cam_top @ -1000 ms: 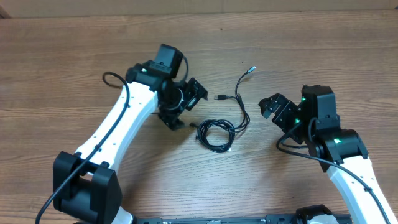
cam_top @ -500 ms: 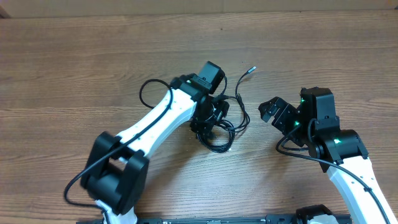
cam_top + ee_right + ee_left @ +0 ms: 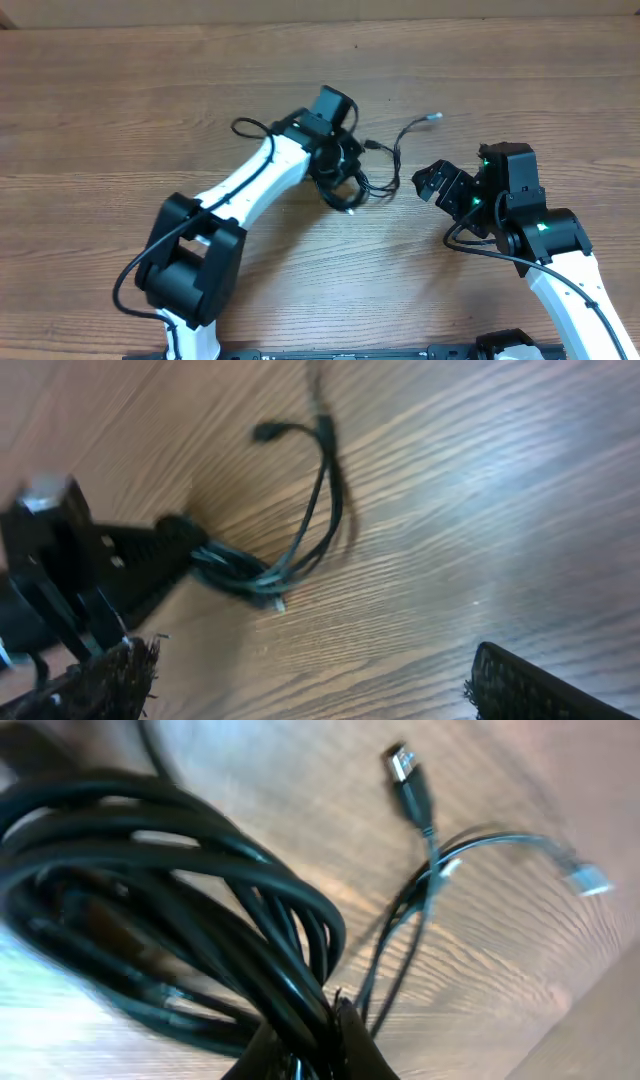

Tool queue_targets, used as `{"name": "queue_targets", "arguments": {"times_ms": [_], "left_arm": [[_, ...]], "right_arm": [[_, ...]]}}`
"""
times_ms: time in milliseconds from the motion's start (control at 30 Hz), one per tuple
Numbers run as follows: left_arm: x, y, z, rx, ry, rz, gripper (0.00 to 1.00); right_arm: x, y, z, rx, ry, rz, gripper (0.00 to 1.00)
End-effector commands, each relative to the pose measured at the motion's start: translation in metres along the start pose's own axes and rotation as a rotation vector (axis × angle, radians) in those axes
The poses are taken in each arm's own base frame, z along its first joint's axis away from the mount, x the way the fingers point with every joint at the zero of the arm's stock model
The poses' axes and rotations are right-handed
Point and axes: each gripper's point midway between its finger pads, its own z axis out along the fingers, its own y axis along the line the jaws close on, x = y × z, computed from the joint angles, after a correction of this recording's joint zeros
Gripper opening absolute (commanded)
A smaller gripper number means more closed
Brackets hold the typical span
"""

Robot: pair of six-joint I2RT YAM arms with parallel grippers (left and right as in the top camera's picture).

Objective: Untangle cables

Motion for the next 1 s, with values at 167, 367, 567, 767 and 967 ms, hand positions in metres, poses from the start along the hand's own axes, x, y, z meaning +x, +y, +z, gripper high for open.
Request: {"name": "queue_targets", "arguments": {"times_ms": [167,367,567,767,967], "left_arm": [[-0.001,-0.054,-0.095,0.246,-0.08,0.51,0.04],[0.009,-0.068,-0.13,0.31,-0.133,0.616,0.04],[0.011,-0.076,-0.152,0.355,-0.174,0.615,0.04],[0.01,-0.076,-0.154,0.364,-0.162,0.526,0.04],[0.001,-0.074,-0.157,0.371,-0.159,0.411,0.04]], "right_arm": [[-0.001,0.05,-0.01,-0.249,0.016,-0.259,1.0],[-0.001,0.073,-0.007,-0.381,-0.006,-0.548,1.0],[-0.002,0.084,0.004,-0.447,-0.004,-0.663,1.0],[0.015,0.103,0.011,-0.586,0.033,-0.809,1.0],[0.028,0.122,0.02,-0.65,0.049,-0.866,1.0]]}}
